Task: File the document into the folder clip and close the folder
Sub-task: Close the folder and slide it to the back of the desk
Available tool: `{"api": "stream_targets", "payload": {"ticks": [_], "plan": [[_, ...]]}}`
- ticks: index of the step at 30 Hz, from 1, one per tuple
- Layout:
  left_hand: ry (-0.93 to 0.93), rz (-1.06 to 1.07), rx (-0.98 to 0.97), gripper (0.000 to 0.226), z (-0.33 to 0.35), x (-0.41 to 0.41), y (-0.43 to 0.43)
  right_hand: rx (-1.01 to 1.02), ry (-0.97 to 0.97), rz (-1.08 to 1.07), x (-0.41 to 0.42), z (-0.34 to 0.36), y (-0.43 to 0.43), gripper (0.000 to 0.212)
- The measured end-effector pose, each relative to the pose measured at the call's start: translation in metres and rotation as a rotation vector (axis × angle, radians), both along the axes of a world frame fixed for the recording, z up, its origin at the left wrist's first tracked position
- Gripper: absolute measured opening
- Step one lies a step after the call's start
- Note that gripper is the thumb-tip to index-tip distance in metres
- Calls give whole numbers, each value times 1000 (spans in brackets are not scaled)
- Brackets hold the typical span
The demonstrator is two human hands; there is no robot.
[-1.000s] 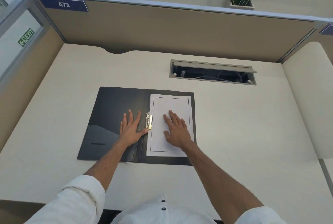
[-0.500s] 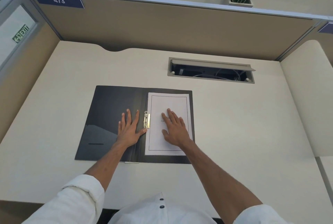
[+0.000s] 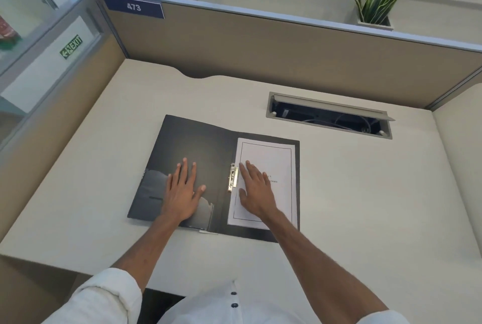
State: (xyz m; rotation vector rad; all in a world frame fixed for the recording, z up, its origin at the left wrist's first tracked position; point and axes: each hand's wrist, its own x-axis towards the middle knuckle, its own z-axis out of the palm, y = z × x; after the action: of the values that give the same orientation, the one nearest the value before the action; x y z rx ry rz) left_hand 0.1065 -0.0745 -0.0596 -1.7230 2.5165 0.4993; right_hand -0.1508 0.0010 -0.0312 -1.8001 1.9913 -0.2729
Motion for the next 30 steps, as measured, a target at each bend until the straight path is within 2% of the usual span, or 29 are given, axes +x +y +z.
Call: {"api": "stream_targets", "payload": {"ticks": [4, 8, 11, 14, 19, 22, 25, 30], "plan": [[12, 219, -39, 84, 12, 42, 0, -38, -18, 204, 60, 1, -14, 78], [66, 381, 24, 83, 20, 76, -3, 11, -18, 256, 111, -3, -25, 80], [305, 576, 137, 75, 24, 89, -10, 51, -14, 236, 129, -8, -28, 83], [467, 704, 192, 63, 35, 97, -17, 86, -34, 214, 138, -13, -29, 85], [586, 749, 252, 34, 56, 115, -28, 124, -98, 177, 141, -6, -31, 89], [787, 792, 345, 28, 72, 125, -35, 153, -175, 154, 141, 3, -34, 90], [971, 765, 392, 29, 98, 121, -37, 147, -230, 144, 135, 14, -36, 89], [1135, 668, 443, 35, 129, 94, -32, 72, -359, 70, 114, 41, -36, 75]]}}
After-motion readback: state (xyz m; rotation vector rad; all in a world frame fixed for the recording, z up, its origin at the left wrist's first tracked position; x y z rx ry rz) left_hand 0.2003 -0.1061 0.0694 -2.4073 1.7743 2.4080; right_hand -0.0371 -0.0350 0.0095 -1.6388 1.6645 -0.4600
